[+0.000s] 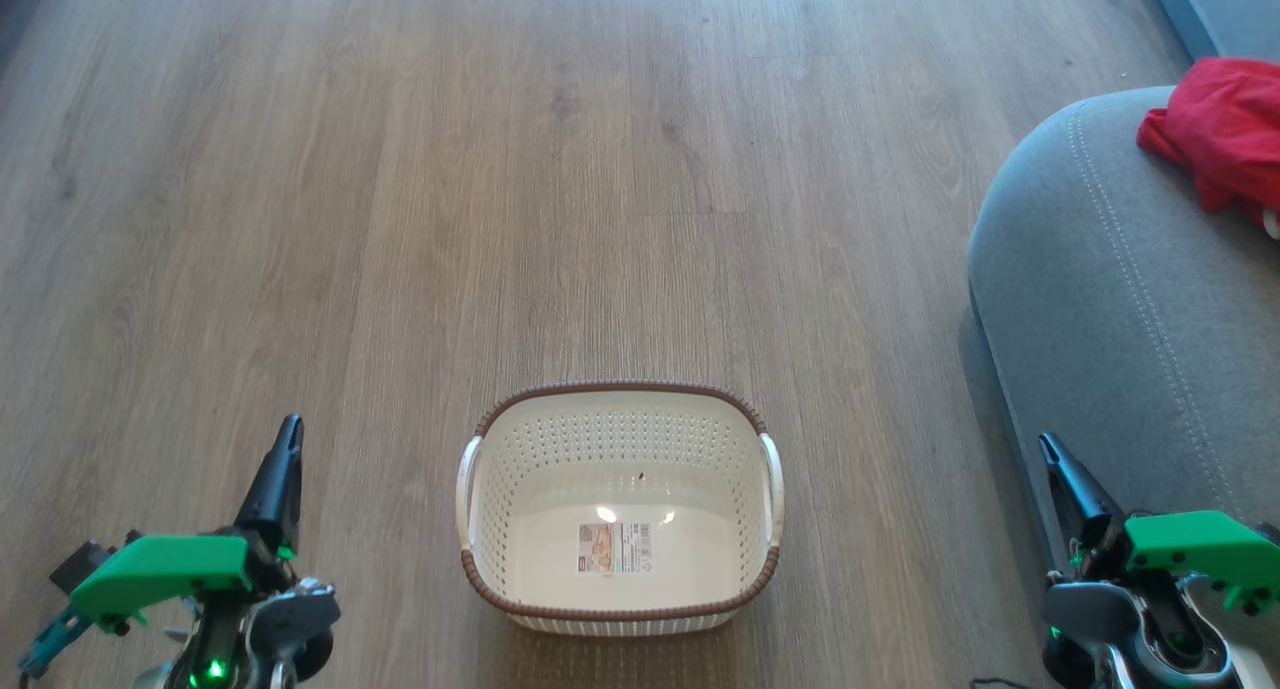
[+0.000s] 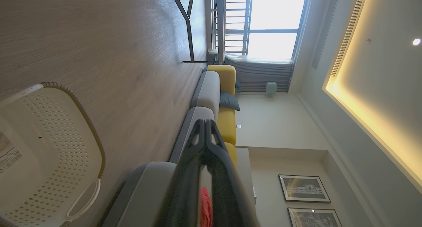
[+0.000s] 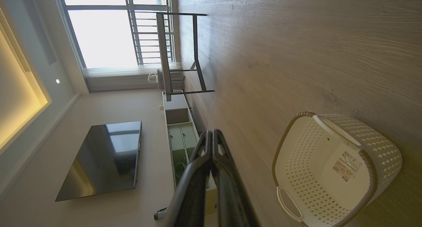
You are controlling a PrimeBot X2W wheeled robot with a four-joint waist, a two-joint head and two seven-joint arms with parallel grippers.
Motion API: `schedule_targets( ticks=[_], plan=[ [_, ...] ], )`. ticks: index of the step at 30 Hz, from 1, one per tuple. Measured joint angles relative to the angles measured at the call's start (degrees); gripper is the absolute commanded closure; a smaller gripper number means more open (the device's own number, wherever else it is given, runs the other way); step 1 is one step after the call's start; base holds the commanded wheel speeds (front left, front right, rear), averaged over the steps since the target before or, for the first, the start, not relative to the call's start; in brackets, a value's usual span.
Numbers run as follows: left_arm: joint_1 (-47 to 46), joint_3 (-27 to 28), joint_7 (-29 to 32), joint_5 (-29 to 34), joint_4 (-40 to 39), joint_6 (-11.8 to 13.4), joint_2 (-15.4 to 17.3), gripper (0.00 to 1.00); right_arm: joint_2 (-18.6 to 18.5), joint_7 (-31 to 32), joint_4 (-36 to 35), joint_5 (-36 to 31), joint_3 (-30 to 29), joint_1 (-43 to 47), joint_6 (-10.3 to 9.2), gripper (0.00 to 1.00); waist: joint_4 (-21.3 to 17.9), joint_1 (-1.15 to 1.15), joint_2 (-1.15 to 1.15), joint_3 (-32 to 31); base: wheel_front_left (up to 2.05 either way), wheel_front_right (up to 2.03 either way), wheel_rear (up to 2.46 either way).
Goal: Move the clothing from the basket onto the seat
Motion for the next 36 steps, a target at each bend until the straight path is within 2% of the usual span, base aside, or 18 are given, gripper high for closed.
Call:
schedule_targets(
  ticks=[36],
  plan=[
    [0.0, 0.0, 0.0, 0.0, 0.0, 0.0, 0.0, 1.0, 0.0, 0.0, 0.0, 0.0, 0.0, 0.0, 0.0, 1.0, 0.0, 0.0, 0.0, 0.0, 0.0, 0.0, 0.0]
  ],
)
